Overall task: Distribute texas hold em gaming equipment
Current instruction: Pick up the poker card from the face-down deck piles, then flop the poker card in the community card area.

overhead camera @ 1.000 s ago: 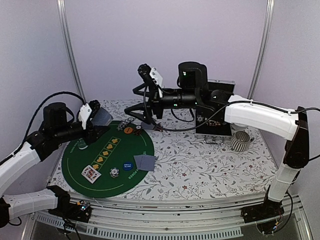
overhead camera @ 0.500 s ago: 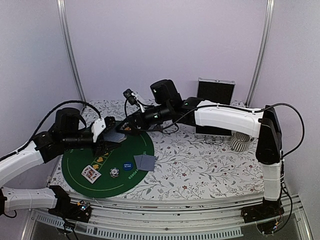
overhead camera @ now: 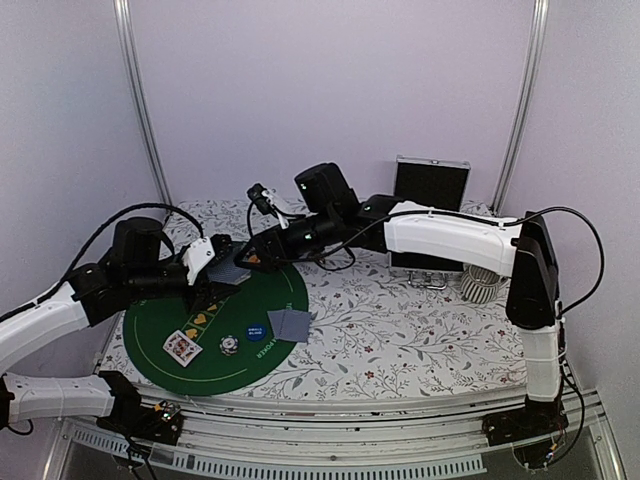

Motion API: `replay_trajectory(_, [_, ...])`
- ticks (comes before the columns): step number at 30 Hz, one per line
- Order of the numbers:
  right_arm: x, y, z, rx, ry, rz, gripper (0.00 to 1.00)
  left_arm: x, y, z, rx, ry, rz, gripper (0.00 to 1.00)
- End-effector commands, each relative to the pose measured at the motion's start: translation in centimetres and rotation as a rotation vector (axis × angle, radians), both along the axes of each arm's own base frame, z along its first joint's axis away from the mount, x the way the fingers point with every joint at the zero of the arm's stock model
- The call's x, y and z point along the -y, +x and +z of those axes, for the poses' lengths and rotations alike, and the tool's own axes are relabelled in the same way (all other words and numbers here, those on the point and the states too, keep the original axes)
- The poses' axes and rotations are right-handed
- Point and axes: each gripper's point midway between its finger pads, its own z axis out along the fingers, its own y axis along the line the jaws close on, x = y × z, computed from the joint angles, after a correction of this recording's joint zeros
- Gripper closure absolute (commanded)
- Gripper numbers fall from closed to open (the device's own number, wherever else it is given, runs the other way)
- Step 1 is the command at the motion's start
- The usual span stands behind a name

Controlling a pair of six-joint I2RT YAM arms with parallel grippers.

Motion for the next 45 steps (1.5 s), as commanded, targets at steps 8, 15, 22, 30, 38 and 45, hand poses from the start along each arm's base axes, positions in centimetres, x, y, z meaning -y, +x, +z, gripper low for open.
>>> replay_trajectory(8, [0.7,-3.4,4.9,0.032,0.078,0.161,0.48,0.0,0.2,0.0,0.015,0.008,0.012,0.55])
replay_trajectory(15, [0.6,-5.1,5.6,-0.005,0.113,0.245,0.69,0.0,0.3,0.0,0.018,0.009,0.016,0.55])
replay_trajectory(22, [0.8,-4.6,5.7,-0.005,0.101,0.213,0.97,0.0,0.3,0.0,0.021,0.008,0.017,0.55])
replay_trajectory(30, [2.7,-4.2,7.7,0.083,0.089,0.173,0.99,-0.1,0.3,0.1,0.022,0.009,0.019,0.55])
replay_trajectory(38, [4.9,-3.6,9.6,0.16,0.098,0.136,0.99,-0.3,0.6,0.4,0.031,0.001,0.041,0.55])
replay_trajectory(45, [8.6,1.2,10.2,0.297,0.038,-0.047,0.99,-4.3,4.5,1.8,0.087,-0.011,0.323,0.53])
